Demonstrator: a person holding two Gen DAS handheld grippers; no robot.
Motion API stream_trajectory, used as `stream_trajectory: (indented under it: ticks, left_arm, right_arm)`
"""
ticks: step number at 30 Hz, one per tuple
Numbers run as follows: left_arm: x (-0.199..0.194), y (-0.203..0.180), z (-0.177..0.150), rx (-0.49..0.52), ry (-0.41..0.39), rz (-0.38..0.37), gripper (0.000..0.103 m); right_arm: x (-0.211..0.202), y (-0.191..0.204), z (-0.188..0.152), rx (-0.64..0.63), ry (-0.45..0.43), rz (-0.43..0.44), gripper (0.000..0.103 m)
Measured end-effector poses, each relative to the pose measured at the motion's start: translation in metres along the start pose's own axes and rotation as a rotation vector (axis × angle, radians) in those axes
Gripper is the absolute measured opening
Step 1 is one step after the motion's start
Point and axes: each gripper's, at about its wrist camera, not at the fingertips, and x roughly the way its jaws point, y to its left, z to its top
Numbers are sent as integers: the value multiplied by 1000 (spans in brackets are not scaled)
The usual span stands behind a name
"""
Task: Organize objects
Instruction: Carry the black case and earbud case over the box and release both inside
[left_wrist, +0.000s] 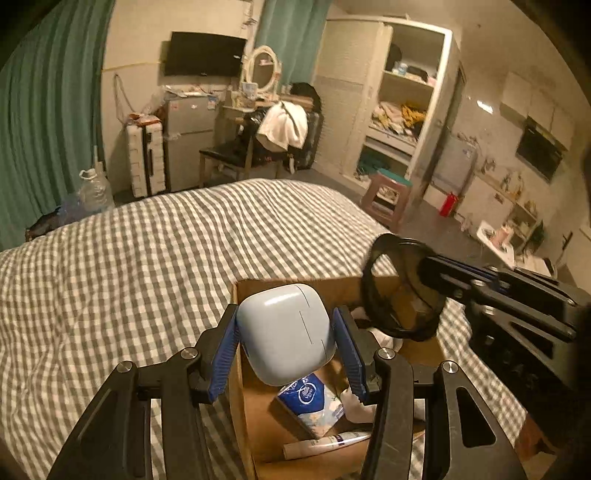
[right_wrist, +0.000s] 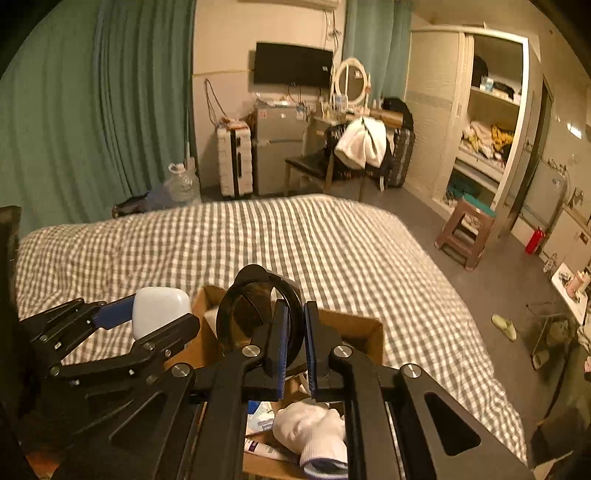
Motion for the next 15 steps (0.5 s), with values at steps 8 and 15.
stream_trajectory:
  ticks: [8, 15]
  left_arm:
    - [40, -4, -21, 55, 81, -45, 52]
    - [56, -14, -35, 89, 131, -66, 52]
  right_arm:
    - [64, -13, -23, 40, 135, -6, 8]
    - [96, -29, -35, 74, 211, 2, 8]
